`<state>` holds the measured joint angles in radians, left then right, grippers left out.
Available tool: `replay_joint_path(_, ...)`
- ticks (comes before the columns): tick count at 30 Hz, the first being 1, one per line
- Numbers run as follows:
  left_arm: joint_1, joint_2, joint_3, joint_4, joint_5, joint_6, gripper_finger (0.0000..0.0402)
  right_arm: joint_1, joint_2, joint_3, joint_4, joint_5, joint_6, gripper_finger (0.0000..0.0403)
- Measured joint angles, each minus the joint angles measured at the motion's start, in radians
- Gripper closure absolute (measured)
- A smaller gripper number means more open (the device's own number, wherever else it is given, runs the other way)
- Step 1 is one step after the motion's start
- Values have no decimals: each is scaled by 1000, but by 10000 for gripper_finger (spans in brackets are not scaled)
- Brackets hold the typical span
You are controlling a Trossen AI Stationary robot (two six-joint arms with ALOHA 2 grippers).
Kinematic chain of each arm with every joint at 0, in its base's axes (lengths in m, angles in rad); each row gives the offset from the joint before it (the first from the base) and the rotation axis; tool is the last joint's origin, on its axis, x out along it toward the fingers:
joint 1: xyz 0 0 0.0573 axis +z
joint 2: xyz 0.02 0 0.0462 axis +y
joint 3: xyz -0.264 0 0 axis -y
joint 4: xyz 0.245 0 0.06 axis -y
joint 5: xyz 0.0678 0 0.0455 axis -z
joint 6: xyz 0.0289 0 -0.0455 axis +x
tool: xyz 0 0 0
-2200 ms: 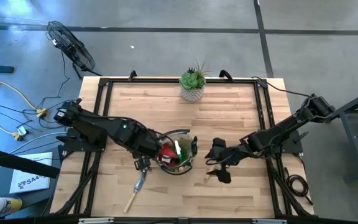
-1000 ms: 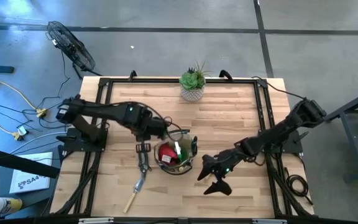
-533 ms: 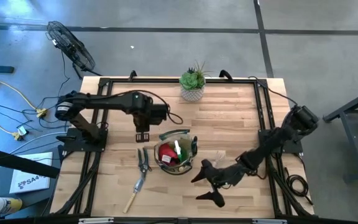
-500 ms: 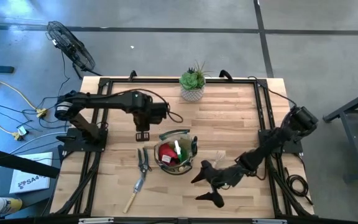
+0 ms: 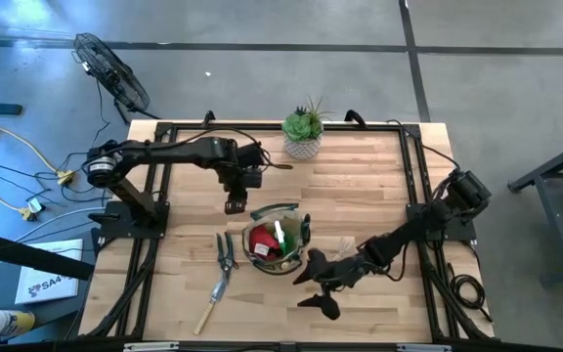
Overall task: Pick & Place Garden tools in Gardening bag
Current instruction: Adjust the gardening bag
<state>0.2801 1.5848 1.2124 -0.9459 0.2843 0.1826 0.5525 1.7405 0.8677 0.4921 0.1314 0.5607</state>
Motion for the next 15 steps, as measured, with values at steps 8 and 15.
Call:
replay_joint_path(8,80,0,-97,128,-27,29,330,-56,6,-1,-136,85,69,105)
replay_joint_path(15,162,1,-205,341,62,-2,330,-63,47,0,-63,62,39,105)
